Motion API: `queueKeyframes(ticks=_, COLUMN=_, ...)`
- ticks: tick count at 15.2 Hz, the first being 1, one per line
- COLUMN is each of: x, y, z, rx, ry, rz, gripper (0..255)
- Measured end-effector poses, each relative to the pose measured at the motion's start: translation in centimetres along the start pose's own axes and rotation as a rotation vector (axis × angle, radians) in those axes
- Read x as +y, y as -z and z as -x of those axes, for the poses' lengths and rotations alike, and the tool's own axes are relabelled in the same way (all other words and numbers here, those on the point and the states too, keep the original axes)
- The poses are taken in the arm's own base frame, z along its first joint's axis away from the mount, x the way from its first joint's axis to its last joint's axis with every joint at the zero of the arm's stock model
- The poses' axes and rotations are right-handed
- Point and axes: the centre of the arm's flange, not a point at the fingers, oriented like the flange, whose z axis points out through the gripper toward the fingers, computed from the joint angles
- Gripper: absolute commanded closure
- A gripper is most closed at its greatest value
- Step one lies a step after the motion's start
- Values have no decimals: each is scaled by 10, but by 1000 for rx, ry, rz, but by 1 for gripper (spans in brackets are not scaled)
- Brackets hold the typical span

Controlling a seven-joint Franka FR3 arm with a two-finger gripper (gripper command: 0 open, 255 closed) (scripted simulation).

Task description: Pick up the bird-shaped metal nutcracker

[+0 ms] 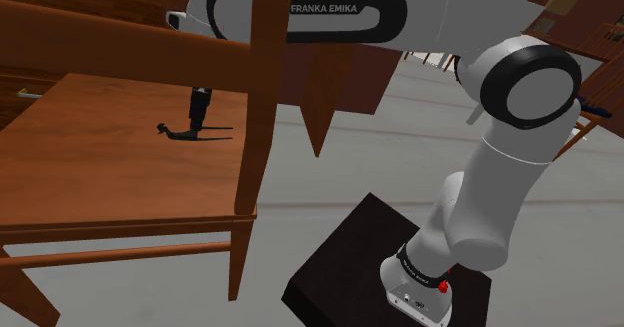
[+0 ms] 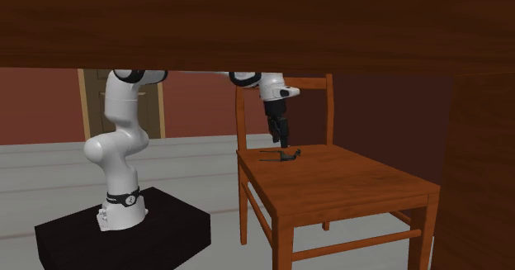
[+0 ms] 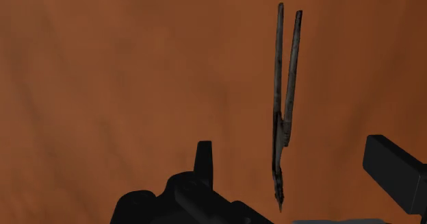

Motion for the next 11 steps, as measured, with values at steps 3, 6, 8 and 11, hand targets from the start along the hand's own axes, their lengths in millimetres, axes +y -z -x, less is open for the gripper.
queueKeyframes(ticks=3, x=-4, y=-10, z=-9, rx=4, ry=24, rz=-4, gripper=0)
queueKeyframes(ticks=6, x=-6, y=-24, z=-8, rx=4, ry=27, rz=-5, gripper=0)
queueKeyframes(ticks=8, x=-6, y=-37, z=-7, rx=4, ry=28, rz=-5, gripper=0)
queueKeyframes(ticks=11, x=-6, y=-43, z=-5, rx=4, ry=28, rz=-5, gripper=255)
